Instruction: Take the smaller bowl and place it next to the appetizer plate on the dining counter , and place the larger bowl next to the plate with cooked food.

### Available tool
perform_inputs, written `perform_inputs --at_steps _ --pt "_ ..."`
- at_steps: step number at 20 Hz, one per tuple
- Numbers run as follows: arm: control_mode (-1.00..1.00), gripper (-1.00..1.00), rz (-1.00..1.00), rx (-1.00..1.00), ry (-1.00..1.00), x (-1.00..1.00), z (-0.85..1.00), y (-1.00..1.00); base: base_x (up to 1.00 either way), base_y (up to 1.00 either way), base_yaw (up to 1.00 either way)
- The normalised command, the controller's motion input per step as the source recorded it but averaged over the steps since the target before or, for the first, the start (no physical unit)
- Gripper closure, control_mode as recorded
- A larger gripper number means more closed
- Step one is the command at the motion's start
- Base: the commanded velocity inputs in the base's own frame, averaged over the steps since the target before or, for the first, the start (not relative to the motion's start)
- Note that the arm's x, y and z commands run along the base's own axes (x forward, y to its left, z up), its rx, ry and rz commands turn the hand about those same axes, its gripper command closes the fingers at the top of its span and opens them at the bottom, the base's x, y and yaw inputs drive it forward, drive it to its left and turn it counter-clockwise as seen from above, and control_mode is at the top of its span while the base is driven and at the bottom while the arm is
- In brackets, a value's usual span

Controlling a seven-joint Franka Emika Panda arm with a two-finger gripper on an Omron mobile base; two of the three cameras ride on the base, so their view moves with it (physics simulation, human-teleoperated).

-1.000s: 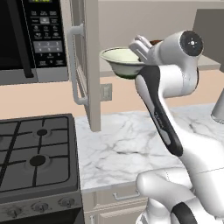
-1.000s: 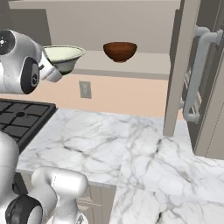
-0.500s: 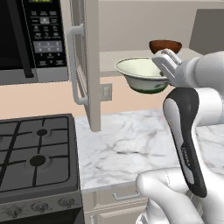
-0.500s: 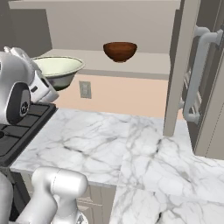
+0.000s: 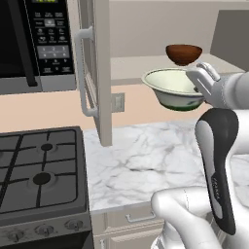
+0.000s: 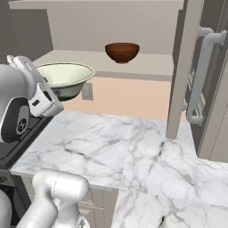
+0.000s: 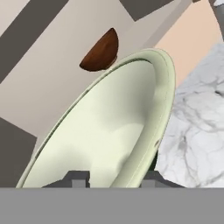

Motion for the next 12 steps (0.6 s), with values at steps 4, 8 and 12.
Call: perform_inputs --at_steps 4,8,12 --pt "1.00 1.00 0.00 0.00 0.00 -0.02 -0.14 0.00 -0.15 0.03 0.00" --pt "1.00 1.00 0.00 0.00 0.00 0.00 0.00 0.00 -0.82 0.14 0.04" --pt "1.00 1.00 0.00 0.00 0.00 0.00 0.00 0.00 -0.94 0.44 0.10"
